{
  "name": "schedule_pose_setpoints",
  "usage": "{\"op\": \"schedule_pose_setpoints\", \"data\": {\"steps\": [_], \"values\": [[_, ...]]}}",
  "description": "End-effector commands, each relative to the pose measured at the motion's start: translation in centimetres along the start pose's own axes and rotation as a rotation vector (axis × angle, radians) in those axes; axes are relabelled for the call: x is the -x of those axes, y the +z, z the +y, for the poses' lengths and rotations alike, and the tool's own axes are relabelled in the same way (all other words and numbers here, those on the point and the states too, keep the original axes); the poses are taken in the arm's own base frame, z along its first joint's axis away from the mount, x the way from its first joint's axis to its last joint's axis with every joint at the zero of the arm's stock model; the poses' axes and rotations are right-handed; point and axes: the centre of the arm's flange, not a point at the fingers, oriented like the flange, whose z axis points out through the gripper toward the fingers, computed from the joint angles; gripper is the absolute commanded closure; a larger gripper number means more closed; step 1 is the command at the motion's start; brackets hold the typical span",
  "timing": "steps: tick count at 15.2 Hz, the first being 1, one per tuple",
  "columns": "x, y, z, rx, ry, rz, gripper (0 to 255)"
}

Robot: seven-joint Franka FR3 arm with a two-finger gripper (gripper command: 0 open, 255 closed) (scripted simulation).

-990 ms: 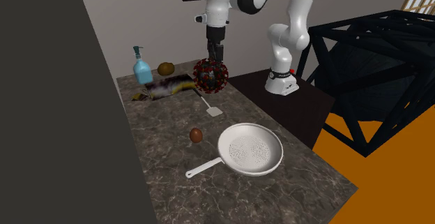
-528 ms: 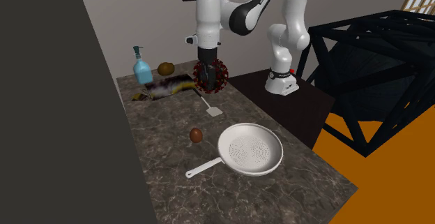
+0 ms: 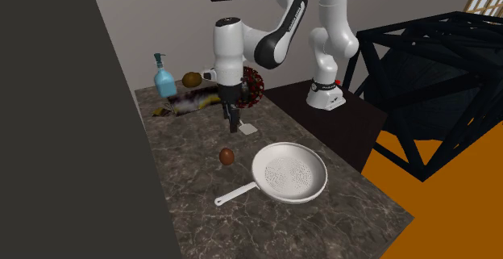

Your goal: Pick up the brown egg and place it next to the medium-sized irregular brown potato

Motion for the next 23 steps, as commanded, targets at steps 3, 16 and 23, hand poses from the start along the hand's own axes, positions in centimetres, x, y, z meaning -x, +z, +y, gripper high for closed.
{"op": "schedule_pose_setpoints", "data": {"steps": [3, 16, 23], "values": [[-2.5, 3.5, -3.0, -0.01, -0.012, -0.004, 0], [-4.0, 9.7, -5.0, -0.016, -0.019, -0.008, 0], [-4.0, 9.7, -5.0, -0.016, -0.019, -0.008, 255]]}}
